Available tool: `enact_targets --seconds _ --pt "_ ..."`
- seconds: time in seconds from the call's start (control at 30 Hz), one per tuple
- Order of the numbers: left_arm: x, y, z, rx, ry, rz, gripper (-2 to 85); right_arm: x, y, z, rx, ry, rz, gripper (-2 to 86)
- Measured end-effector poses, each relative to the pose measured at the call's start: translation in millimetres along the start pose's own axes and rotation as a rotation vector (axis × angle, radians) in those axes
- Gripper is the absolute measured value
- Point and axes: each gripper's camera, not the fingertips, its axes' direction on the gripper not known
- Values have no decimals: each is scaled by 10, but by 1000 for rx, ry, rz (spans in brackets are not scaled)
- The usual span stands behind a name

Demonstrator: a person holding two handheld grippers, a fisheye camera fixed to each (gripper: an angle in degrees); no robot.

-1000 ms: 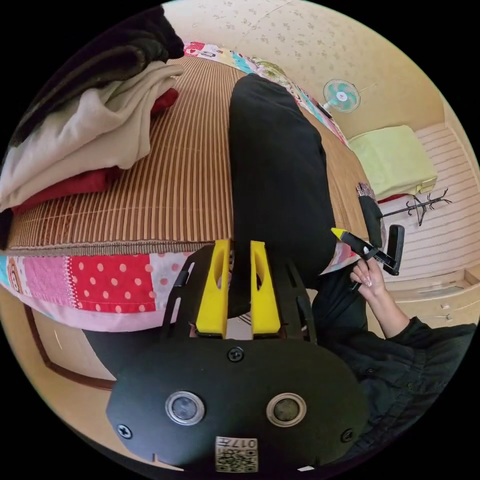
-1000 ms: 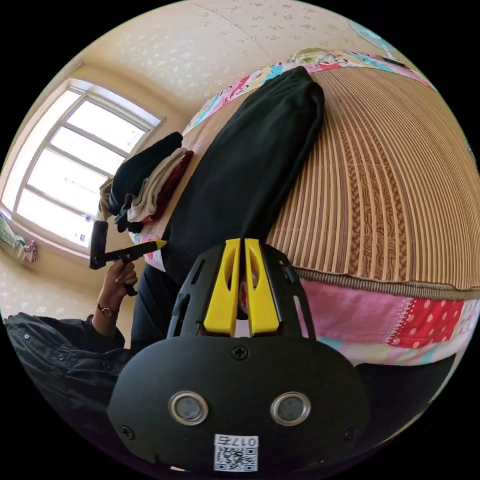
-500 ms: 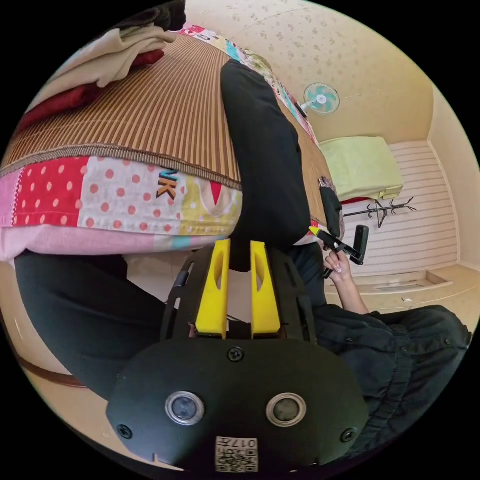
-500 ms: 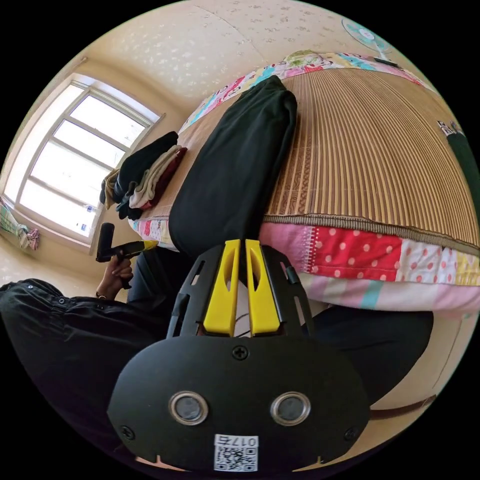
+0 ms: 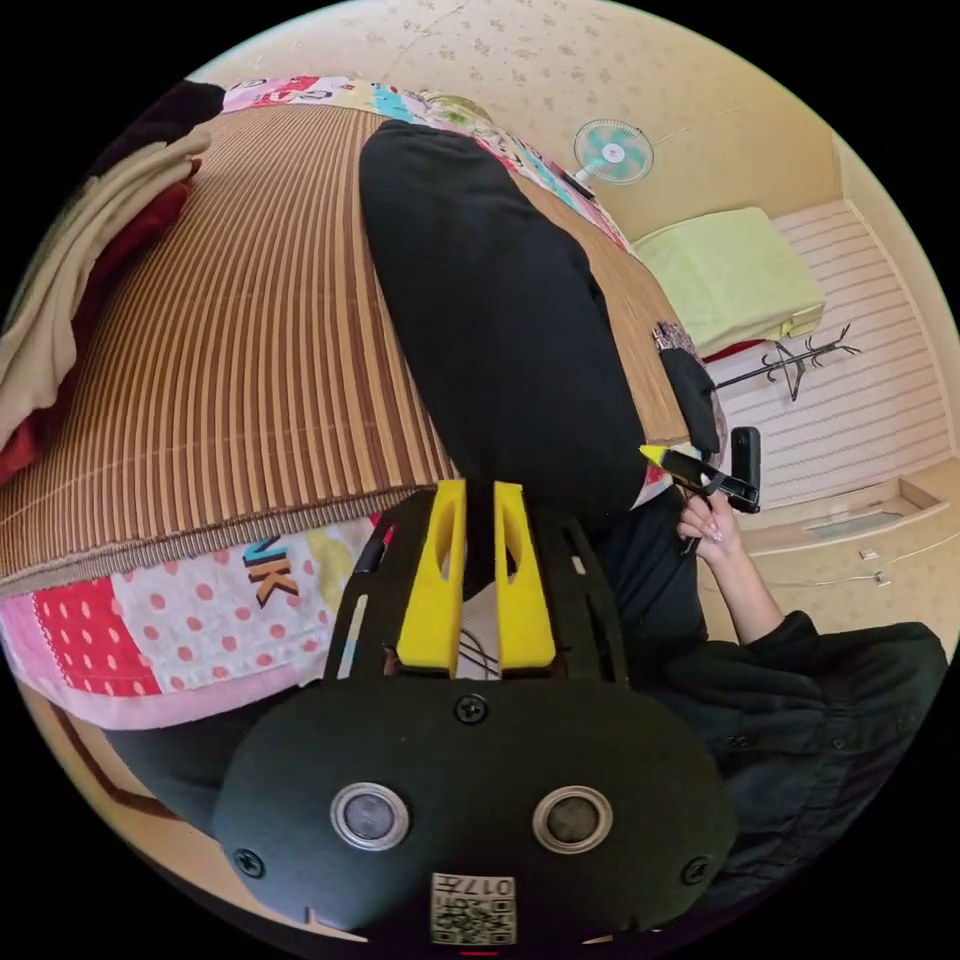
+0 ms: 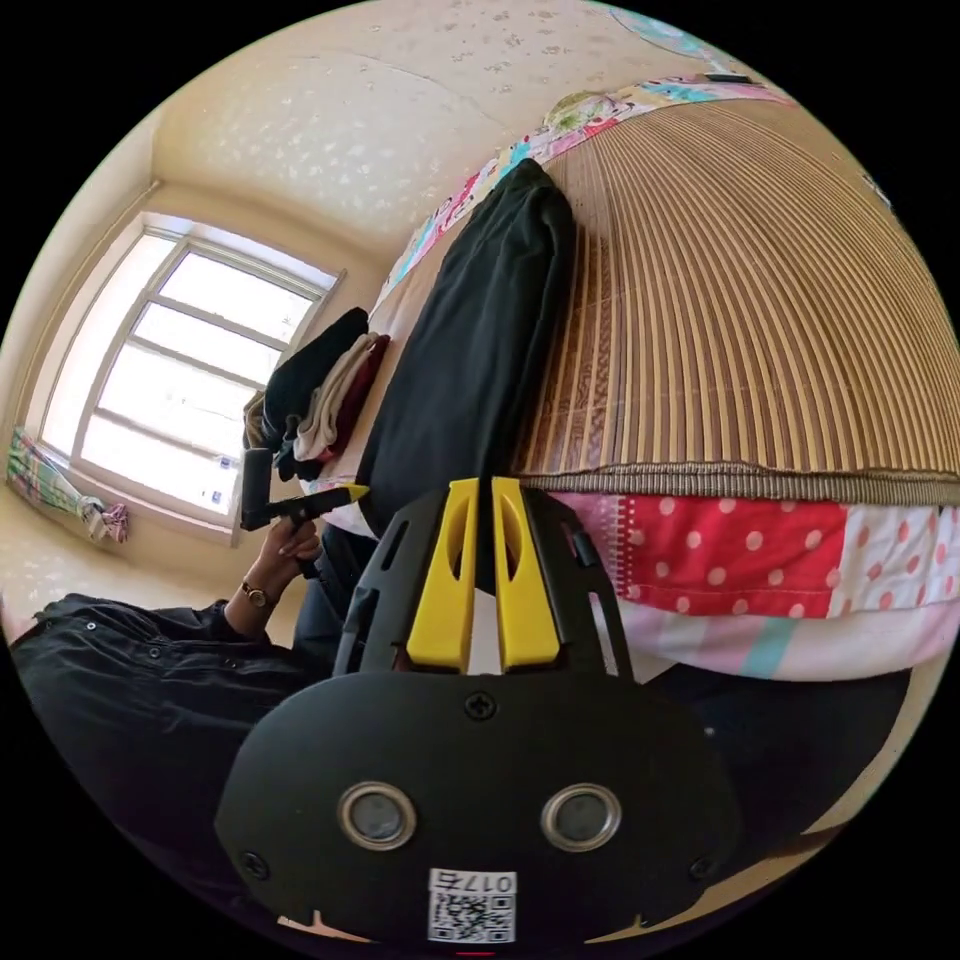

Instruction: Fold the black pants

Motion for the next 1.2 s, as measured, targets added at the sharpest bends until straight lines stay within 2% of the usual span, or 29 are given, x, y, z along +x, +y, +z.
enact_targets --seconds 0.17,0.23,0.33,0.4,0.47,0.57,0.7,0.8,0.9,1.03,1.13,1.2 --pt "-106 479 82 -134 78 -46 43 -35 266 -10 -213 1 -44 43" --pt "-182 624 47 -102 85 -80 56 -21 290 -109 -142 43 -16 49" --pt "-315 719 -127 52 128 -114 92 80 186 -280 -2 -84 51 97" --pt "-368 689 -201 170 129 -85 101 121 65 -237 6 -130 67 117" --pt "-389 587 -116 155 156 -67 105 85 -86 -84 -32 -132 88 121" --pt "-356 578 -68 140 82 -48 100 -129 -94 -83 -49 -34 28 108" --pt "-296 758 -35 113 180 8 107 -231 20 -105 -31 -114 12 102" --pt "-232 852 -45 128 134 8 111 -243 95 -130 9 -144 46 103" --pt "-236 940 -65 114 99 -1 64 -343 151 -141 13 -83 64 67" --pt "-64 1114 -366 113 256 136 22 -934 222 -533 -8 -199 -120 38" --pt "234 1369 -1006 243 425 320 7 -1494 357 -1219 119 -387 -298 33" --pt "484 1574 -1659 422 551 471 2 -1843 432 -1727 242 -479 -414 30"
